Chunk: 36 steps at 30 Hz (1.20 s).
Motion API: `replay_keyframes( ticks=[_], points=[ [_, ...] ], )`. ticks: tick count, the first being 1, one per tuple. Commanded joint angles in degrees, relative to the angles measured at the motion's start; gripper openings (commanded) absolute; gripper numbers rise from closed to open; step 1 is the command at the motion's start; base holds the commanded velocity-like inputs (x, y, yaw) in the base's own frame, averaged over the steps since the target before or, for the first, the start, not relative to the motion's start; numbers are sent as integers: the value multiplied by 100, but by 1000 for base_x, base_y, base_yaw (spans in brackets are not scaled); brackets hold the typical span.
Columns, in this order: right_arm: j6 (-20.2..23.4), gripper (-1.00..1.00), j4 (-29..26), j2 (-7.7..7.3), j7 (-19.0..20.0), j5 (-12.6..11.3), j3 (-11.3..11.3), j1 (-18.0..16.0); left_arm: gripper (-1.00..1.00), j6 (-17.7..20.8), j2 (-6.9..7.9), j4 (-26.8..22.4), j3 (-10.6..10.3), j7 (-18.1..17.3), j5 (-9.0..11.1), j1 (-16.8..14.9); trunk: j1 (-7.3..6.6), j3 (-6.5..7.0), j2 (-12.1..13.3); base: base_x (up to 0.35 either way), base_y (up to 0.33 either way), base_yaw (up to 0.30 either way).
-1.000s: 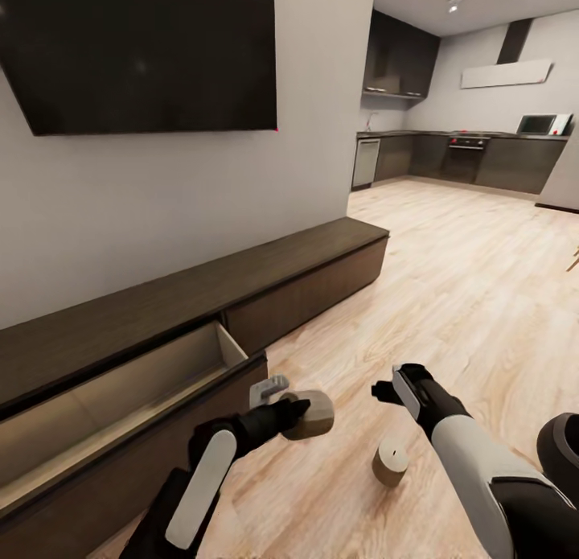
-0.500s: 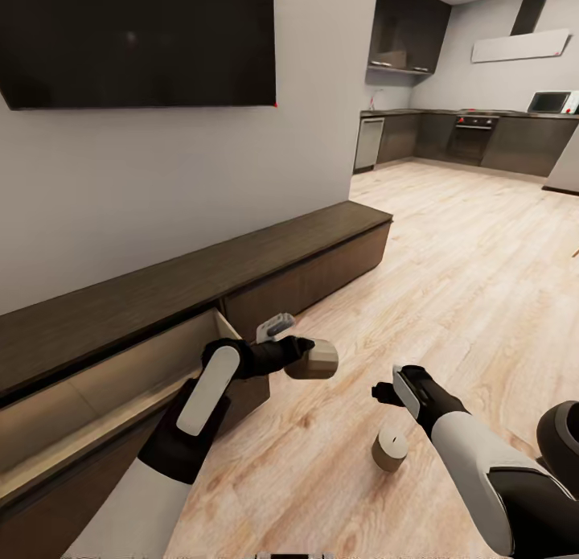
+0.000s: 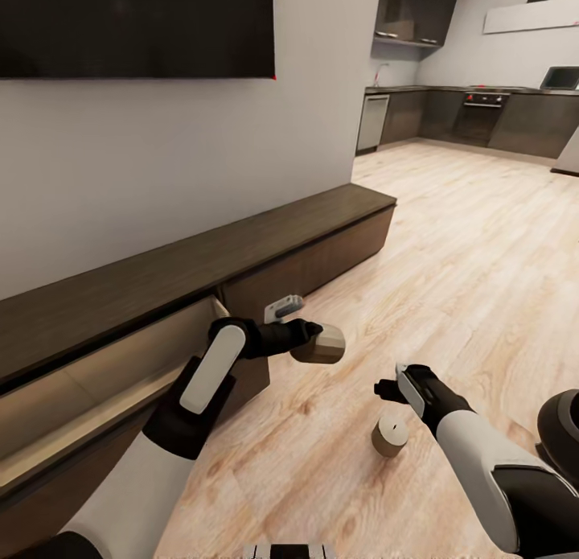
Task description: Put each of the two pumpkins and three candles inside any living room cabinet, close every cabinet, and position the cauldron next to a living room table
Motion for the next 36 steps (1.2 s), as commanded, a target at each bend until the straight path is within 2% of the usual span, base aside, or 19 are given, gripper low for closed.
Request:
replay_keyframes(
  ticks=[1, 7, 11, 17, 28, 36],
  points=[
    [21, 100, -20, -3, -32, -59, 9, 6, -100, -17, 2, -16, -6, 61, 64, 18, 1, -27, -4, 0, 0, 0],
    [19, 100, -56, -7, 5, -50, 35, 36, -100, -28, 35, -97, -22, 83, 10, 190, 16, -160, -12, 0, 0, 0],
    [23, 100, -97, -14, 14, -40, 25, 25, -100, -7, 46, -115, -30, 57, 10, 216, 27, -249, -17, 0, 0, -10],
    [37, 100, -444, -22, 17, -31, 30, 23, -100, -19, 48, -122, -149, 50, 13, 232, 42, -382, -25, 0, 0, -190],
    [45, 100, -544, -15, 26, -78, 27, 35, -100, -16, 56, -124, -173, 67, 9, 233, 70, -627, -40, 0, 0, -102],
    [42, 100, -548, -7, 22, -72, 39, 41, -100, 4, 72, -123, -193, 67, 7, 277, 70, -627, -40, 22, 0, -7]
  ],
)
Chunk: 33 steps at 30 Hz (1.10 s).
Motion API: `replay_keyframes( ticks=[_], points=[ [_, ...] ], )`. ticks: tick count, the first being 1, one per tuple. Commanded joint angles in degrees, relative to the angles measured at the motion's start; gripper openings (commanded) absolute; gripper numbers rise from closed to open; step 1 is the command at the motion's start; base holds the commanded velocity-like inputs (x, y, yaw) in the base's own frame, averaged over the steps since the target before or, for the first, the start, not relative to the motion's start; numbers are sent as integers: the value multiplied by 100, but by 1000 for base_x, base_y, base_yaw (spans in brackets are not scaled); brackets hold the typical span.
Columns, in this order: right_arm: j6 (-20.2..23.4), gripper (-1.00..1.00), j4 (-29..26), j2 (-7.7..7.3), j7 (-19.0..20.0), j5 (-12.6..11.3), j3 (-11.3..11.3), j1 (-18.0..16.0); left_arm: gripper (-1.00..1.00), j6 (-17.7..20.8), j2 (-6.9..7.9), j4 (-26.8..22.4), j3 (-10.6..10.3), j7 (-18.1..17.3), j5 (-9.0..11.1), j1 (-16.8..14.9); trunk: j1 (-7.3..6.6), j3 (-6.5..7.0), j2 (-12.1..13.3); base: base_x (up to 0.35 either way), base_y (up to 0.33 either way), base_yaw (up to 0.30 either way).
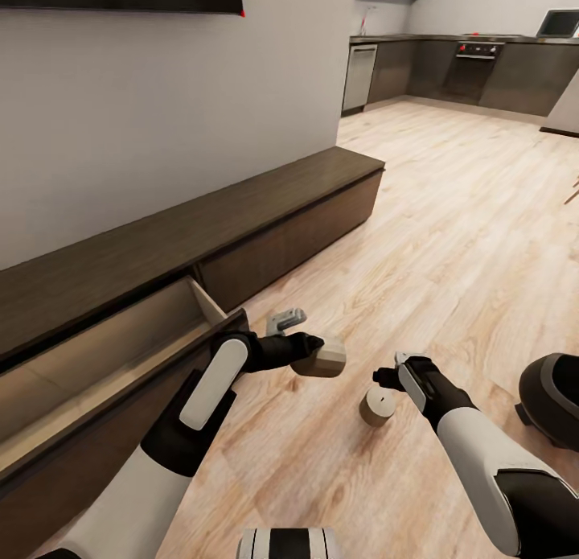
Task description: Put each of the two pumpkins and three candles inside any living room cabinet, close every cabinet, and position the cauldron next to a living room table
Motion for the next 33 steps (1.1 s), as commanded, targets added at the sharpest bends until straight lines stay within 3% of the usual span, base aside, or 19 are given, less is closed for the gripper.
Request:
replay_keyframes(
  ticks=[1, 15, 21, 33],
  points=[
    [22, 100, -10, 0, -39, -60, 4, -1, -100, -3, 1, -6, -3, 59, 58, 18, 0, -4, -2, 161, 0, -1],
    [18, 100, -6, 10, -42, -52, -1, 8, -100, -17, 12, -12, 57, 67, 69, 106, 0, -4, -2, 212, 0, 0],
    [24, 100, -3, 9, -39, -60, 4, 8, -100, -26, -12, -176, 176, 71, 115, 105, 16, -137, -10, 20, 0, 0],
    [32, 100, -9, 2, -34, -80, 6, 8, -100, -26, 6, -207, 210, 71, 115, 104, 46, -403, -26, 2, 0, 0]
  ],
)
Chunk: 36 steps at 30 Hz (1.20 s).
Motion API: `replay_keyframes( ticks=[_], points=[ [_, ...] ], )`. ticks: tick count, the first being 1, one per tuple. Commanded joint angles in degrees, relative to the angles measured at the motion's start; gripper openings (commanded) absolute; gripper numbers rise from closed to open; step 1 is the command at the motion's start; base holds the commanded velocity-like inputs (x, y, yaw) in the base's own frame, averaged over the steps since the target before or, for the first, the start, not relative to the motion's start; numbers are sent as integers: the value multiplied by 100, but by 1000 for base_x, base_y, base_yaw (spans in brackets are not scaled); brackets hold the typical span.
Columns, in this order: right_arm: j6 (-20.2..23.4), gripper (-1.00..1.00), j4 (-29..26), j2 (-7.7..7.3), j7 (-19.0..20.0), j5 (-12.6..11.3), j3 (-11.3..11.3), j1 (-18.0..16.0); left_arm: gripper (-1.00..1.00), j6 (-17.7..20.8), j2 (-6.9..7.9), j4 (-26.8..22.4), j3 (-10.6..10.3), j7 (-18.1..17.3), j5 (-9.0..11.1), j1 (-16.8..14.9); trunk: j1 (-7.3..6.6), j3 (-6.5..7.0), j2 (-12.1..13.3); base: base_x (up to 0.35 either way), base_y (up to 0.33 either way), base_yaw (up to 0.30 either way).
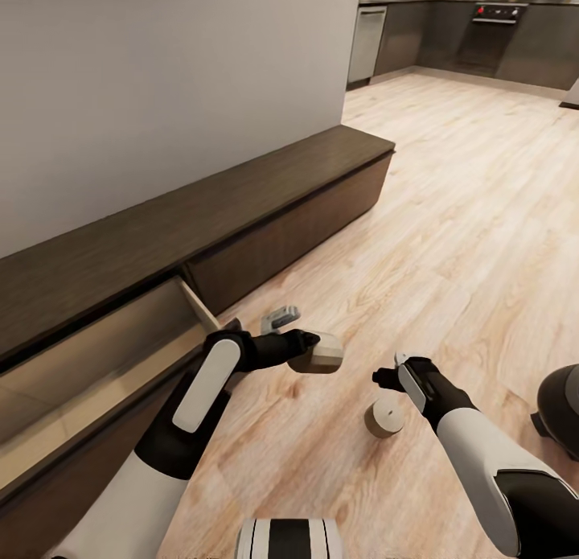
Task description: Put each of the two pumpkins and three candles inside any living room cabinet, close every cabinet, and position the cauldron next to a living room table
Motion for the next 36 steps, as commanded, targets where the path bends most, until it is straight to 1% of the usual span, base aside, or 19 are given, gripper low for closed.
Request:
replay_keyframes(
  ticks=[1, 28, 36],
  points=[
    [22, 100, -11, -1, -42, -62, 4, -1, -100, -5, 1, -6, 0, 58, 65, -4, 1, -27, -3, 0, 0, 0],
    [23, 100, -20, -1, -52, -59, -2, 4, -100, -5, 5, -7, 1, 58, 58, -4, 71, -625, -40, 0, 0, 0],
    [23, 100, -21, -1, -57, -62, -4, 6, -100, -5, 8, -7, 5, 58, 61, 3, 71, -625, -40, 0, 0, 0]
  ],
)
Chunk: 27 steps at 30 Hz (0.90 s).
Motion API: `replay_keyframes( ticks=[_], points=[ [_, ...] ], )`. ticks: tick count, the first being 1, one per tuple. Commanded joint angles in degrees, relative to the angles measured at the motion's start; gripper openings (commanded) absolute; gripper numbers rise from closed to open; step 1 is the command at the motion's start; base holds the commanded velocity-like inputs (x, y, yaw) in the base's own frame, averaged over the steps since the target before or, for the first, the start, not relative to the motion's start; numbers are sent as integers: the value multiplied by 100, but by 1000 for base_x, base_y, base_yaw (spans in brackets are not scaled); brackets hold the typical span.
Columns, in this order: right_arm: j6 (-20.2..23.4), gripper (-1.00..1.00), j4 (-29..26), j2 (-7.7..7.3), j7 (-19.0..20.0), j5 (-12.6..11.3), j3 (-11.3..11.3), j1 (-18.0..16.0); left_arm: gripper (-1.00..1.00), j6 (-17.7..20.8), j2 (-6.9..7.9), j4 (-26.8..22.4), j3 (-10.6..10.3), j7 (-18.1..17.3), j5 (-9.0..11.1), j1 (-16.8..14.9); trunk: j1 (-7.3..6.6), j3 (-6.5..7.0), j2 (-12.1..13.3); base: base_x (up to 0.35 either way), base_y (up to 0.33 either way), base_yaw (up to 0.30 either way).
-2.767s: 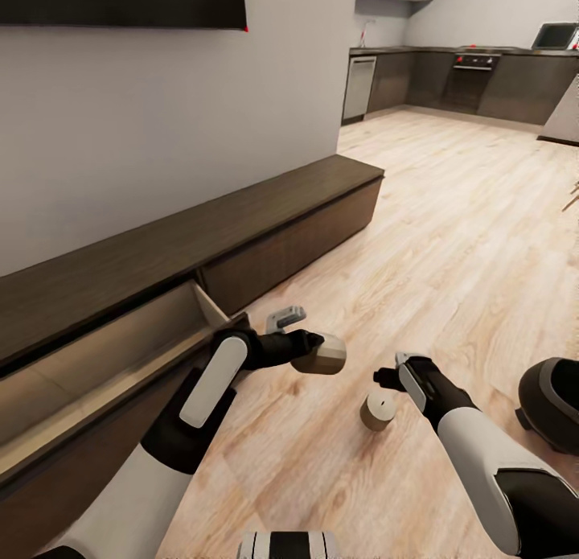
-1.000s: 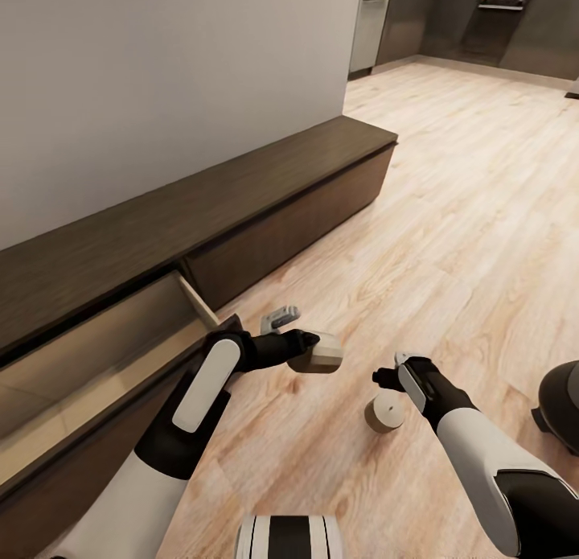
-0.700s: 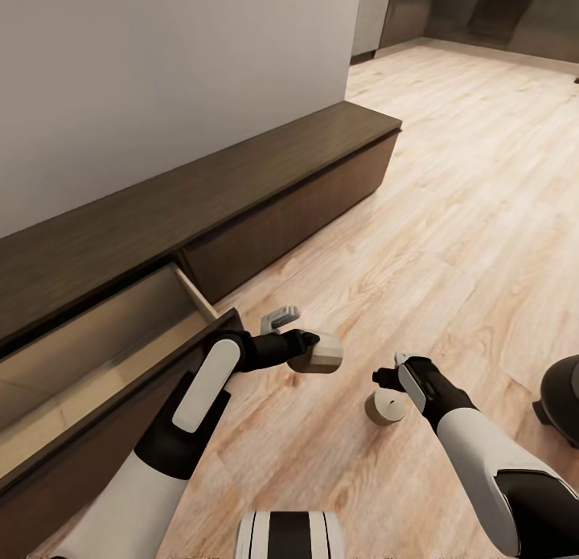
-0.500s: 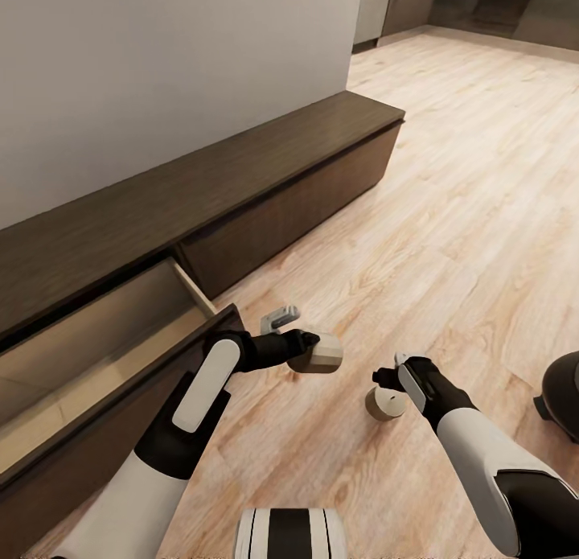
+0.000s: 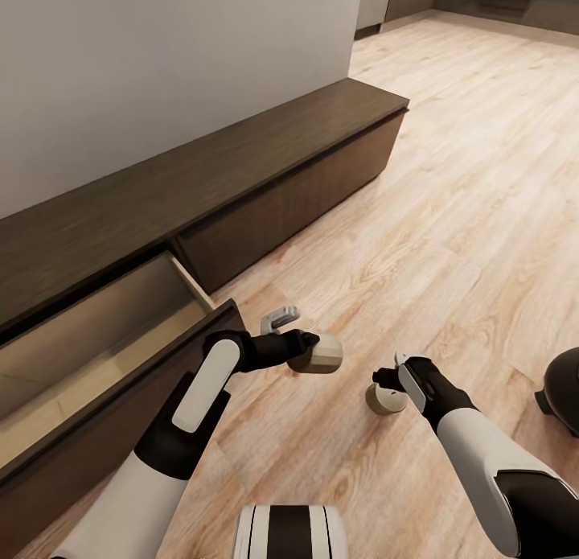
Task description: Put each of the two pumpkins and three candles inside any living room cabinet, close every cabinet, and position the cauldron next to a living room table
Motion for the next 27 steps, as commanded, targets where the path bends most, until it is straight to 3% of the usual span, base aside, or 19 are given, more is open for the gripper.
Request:
replay_keyframes(
  ticks=[1, 17, 18, 27],
  points=[
    [22, 100, -10, -1, -41, -61, 3, 0, -100, 0, -3, -5, -2, 59, 64, -3, -1, -4, -1, 0, 0, 0],
    [22, 100, -10, -1, -41, -62, 5, 1, -100, 0, 2, -5, 3, 56, 74, -1, 40, -358, -23, 0, 0, 0],
    [22, -100, -10, -1, -41, -62, 4, 1, -100, 0, 3, -5, 4, 55, 74, -1, 43, -380, -24, 0, 0, 0],
    [56, -100, -10, -9, -41, -71, 3, 1, -100, 0, 3, -61, -5, 54, 70, 2, 43, -380, -24, 0, 0, 0]
  ],
)
